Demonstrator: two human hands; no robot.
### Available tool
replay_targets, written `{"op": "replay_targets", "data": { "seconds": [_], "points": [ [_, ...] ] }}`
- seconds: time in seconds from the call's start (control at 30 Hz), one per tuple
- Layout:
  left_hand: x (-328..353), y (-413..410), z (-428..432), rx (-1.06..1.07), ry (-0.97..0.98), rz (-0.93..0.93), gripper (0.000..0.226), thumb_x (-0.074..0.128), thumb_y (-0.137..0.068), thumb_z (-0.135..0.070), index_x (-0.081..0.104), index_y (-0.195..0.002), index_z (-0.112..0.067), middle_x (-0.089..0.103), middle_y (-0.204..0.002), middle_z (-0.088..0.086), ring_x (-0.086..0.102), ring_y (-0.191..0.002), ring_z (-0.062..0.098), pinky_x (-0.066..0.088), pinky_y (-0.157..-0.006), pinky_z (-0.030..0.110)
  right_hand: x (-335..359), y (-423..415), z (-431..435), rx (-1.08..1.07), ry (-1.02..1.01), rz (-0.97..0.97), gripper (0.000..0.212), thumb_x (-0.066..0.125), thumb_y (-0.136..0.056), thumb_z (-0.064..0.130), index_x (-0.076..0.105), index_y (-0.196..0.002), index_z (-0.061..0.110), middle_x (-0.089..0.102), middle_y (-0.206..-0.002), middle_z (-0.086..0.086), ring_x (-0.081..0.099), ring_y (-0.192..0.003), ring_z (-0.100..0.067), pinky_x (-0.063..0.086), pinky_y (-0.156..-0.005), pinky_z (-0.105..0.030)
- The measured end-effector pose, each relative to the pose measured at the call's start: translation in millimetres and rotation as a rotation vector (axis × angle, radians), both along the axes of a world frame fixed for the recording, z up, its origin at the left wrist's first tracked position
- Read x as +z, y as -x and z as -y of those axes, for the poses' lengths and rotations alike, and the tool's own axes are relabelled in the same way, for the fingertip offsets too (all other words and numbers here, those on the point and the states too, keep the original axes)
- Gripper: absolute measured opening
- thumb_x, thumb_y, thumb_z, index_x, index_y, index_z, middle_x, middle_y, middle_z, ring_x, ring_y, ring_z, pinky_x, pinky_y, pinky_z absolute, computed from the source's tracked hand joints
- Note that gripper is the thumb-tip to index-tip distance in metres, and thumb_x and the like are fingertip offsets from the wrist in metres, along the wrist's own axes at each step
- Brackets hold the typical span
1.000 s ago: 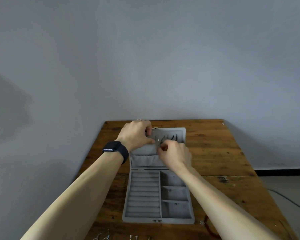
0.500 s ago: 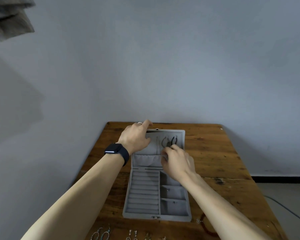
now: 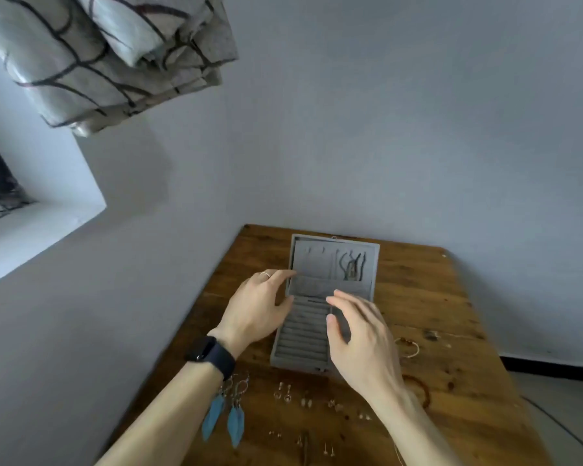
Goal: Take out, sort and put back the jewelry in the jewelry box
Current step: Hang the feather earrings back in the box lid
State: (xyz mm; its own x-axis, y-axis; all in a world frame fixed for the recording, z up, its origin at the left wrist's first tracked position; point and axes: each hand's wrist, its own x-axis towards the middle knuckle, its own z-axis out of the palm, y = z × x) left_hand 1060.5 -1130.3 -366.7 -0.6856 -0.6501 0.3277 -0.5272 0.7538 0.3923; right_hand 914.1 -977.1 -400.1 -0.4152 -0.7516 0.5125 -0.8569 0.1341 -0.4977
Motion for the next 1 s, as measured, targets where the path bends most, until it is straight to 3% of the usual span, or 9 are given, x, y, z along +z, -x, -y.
{"op": "replay_targets", "data": {
  "seconds": [0.13,0.27,0.37,0.5,0.67,1.0],
  "points": [
    [-36,-55,-29,0.078,-0.097,-0.079,0.048,0.061,-0.097,-0.033,0.049,-0.144,-0.030,0.056,-0.141,-0.007,0.050,-0.129,0.010,0.047,-0.102,0.025,-18,-39,-33,0.043,-0.038,0.036,0.031,0.062,-0.096,0.031,0.067,-0.126,0.026,0.062,-0.131,0.014,0.051,-0.126,-0.003,0.040,-0.104,-0.020],
    [-77,-105,-50,0.191,-0.266,-0.101,0.048,0.058,-0.099,-0.036,0.048,-0.145,-0.032,0.051,-0.143,-0.011,0.045,-0.129,0.005,0.040,-0.108,0.024,-37,-75,-61,0.076,-0.102,0.089,0.030,0.064,-0.094,0.030,0.067,-0.124,0.029,0.063,-0.128,0.017,0.052,-0.124,-0.002,0.044,-0.104,-0.023],
    [-99,-132,-60,0.262,-0.303,-0.094,0.044,0.059,-0.099,-0.034,0.051,-0.142,-0.029,0.054,-0.140,-0.007,0.047,-0.128,0.007,0.040,-0.107,0.023,-50,-96,-73,0.087,-0.142,0.103,0.030,0.067,-0.093,0.029,0.068,-0.123,0.029,0.063,-0.127,0.017,0.053,-0.123,-0.003,0.040,-0.104,-0.021],
    [-112,-149,-62,0.330,-0.334,-0.066,0.043,0.056,-0.099,-0.034,0.053,-0.141,-0.024,0.055,-0.139,-0.004,0.047,-0.130,0.013,0.040,-0.106,0.026,-60,-113,-76,0.123,-0.196,0.087,0.030,0.068,-0.092,0.026,0.069,-0.122,0.028,0.064,-0.124,0.017,0.052,-0.122,-0.002,0.046,-0.104,-0.026],
    [-121,-148,-48,0.369,-0.332,-0.046,0.041,0.052,-0.101,-0.036,0.056,-0.139,-0.022,0.056,-0.139,-0.002,0.048,-0.129,0.015,0.041,-0.107,0.030,-60,-122,-59,0.121,-0.318,0.037,0.034,0.064,-0.094,0.029,0.065,-0.128,0.025,0.064,-0.124,0.012,0.056,-0.116,-0.010,0.042,-0.100,-0.021],
    [-151,-140,-37,0.464,-0.197,-0.164,0.028,0.052,-0.099,-0.028,0.072,-0.119,-0.027,0.062,-0.127,-0.011,0.050,-0.120,0.009,0.040,-0.107,0.029,-60,-140,17,0.037,-0.495,-0.050,0.034,0.054,-0.100,0.034,0.064,-0.128,0.019,0.067,-0.119,-0.002,0.063,-0.109,-0.023,0.053,-0.088,-0.034]
  ]
}}
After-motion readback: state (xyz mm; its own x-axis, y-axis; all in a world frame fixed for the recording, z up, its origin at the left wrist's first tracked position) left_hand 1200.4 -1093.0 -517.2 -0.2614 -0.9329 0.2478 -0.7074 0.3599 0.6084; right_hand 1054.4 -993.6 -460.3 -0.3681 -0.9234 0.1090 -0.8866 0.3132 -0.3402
